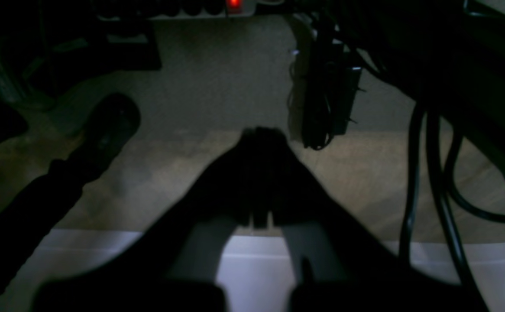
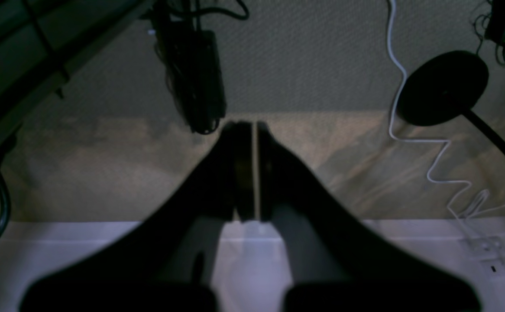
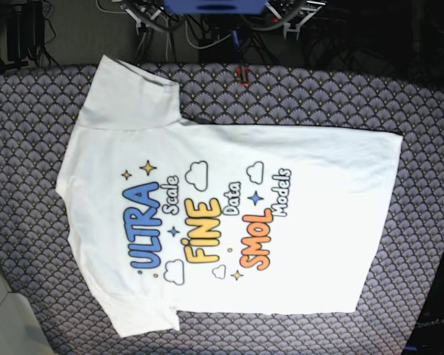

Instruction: Fold the T-shirt properly

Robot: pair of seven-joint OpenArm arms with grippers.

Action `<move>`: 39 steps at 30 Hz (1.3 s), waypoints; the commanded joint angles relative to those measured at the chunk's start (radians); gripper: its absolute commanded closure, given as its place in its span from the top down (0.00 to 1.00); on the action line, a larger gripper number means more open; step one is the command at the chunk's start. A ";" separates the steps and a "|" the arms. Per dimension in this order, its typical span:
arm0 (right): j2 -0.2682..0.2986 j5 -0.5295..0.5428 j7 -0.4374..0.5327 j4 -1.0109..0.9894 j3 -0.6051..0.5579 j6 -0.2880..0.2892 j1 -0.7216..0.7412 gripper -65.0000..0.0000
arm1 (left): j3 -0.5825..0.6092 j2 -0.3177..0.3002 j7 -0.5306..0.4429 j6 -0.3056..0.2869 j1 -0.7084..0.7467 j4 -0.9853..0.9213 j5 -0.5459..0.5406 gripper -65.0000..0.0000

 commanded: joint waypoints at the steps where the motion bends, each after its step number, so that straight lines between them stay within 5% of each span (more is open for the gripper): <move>1: 0.000 -0.006 -0.001 0.001 -0.003 0.009 -0.005 0.00 | -0.001 -0.001 -0.002 0.001 0.003 0.001 0.004 0.00; 20: 0.000 -0.006 0.001 0.075 -0.003 0.009 -0.064 0.00 | -0.001 -0.004 -0.001 0.001 0.069 0.122 0.004 0.00; 31: 0.017 -0.009 -0.001 0.466 -0.004 0.012 -0.321 0.00 | -0.002 -0.065 0.005 0.001 0.318 0.526 0.003 0.00; 39: 0.048 -0.009 -0.002 0.971 -0.006 0.013 -0.614 0.00 | -0.031 -0.119 0.007 0.001 0.589 0.977 0.001 0.00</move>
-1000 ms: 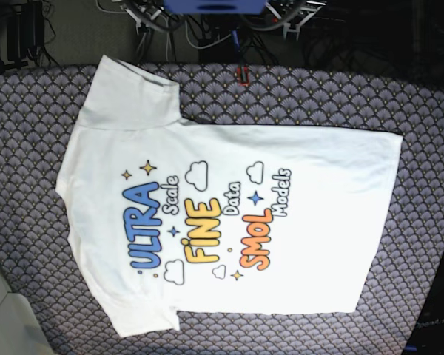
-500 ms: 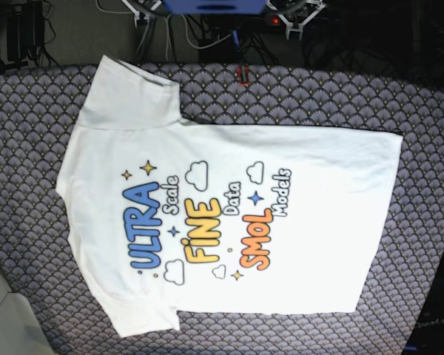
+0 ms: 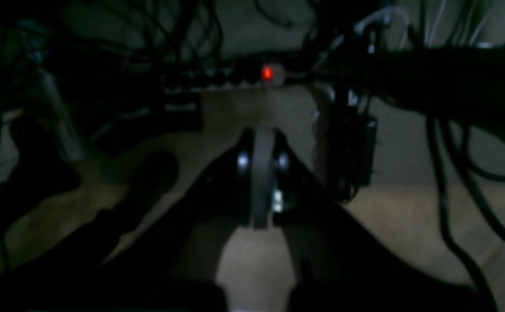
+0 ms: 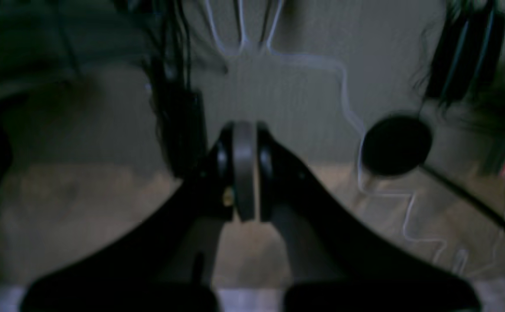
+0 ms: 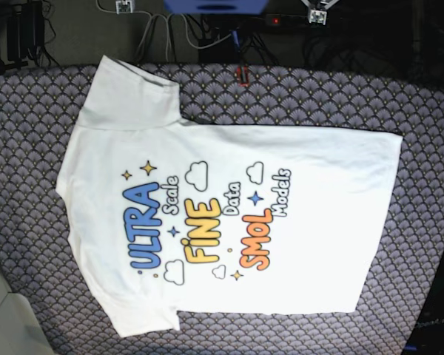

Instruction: Fold the T-shirt properly

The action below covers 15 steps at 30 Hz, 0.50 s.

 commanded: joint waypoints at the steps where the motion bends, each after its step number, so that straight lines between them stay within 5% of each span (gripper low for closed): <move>1: 0.013 -0.001 0.013 0.063 0.002 0.006 -0.040 0.00 | -0.029 -0.005 -0.020 -0.004 0.040 0.069 0.002 0.00; 6: 0.056 -0.001 0.007 0.322 0.009 0.006 -0.184 0.00 | -0.133 0.001 -0.018 -0.007 0.200 0.376 0.002 0.00; 15: 0.091 -0.001 0.007 0.778 0.081 0.006 -0.418 0.00 | -0.150 -0.004 -0.018 -0.007 0.425 0.887 0.002 0.01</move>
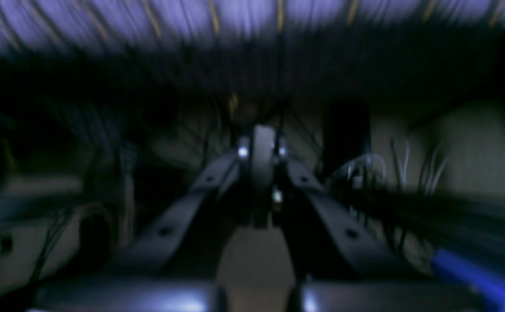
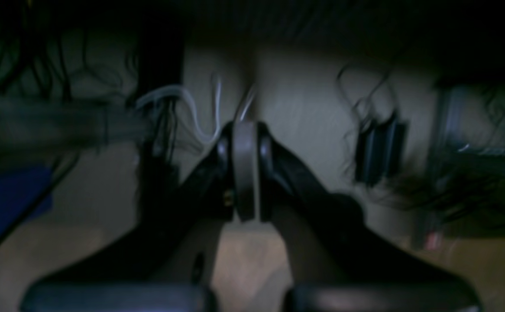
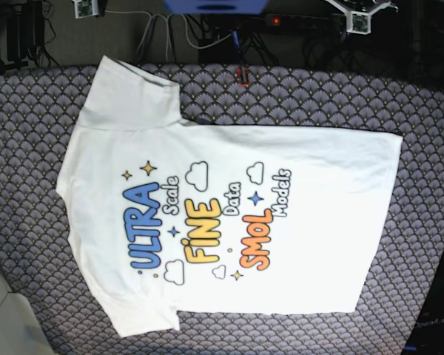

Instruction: Fold the T-shirt properly

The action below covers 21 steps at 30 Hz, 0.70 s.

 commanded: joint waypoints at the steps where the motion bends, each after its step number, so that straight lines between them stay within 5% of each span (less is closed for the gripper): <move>1: 0.004 -0.001 0.032 0.075 0.015 -0.004 -0.037 0.00 | -0.003 -0.002 -0.029 0.001 0.032 0.063 0.001 0.01; 7: 0.004 0.001 0.038 0.275 0.070 -0.004 -0.063 0.00 | -0.003 0.002 -0.029 0.003 0.020 0.159 0.001 0.01; 10: 0.002 0.001 0.030 0.264 0.078 -0.004 0.026 0.11 | -0.003 0.002 0.003 0.001 -0.048 0.155 0.001 0.06; 15: -0.001 0.002 0.013 0.256 0.070 -0.004 0.110 0.33 | -0.003 0.004 0.097 0.001 -0.146 0.157 0.001 0.35; 21: -0.001 0.059 -0.092 0.242 0.073 0.010 0.225 0.44 | -0.003 0.004 0.097 0.001 -0.218 0.159 0.001 0.36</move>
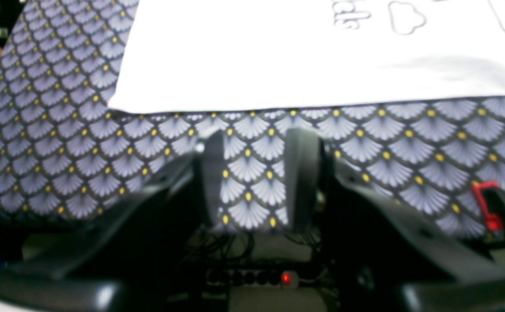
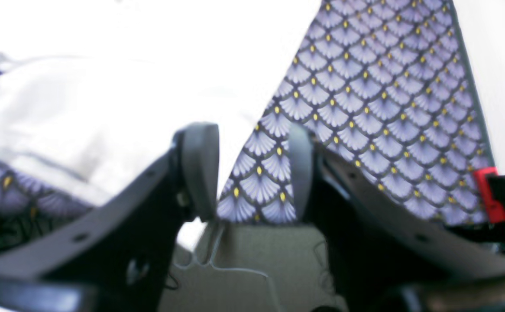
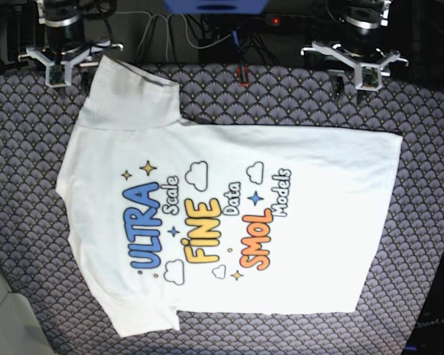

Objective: Fold the T-shirt properly
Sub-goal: 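Move both grippers down to the shirt edge nearest the arms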

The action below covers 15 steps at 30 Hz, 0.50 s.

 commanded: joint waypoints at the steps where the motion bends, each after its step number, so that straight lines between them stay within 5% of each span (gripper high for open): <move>1: 0.002 0.037 0.000 0.006 0.010 0.026 0.001 0.44 | -0.003 -0.002 -0.028 0.001 0.002 0.018 0.001 0.36; 8: 0.002 0.286 -0.275 -0.049 0.116 0.210 0.153 0.44 | -0.003 -0.002 -0.028 0.001 -0.013 0.016 0.001 0.36; 15: 0.002 0.363 -0.326 -0.129 0.182 0.270 0.213 0.44 | -0.005 -0.002 -0.027 0.001 -0.049 0.015 0.001 0.36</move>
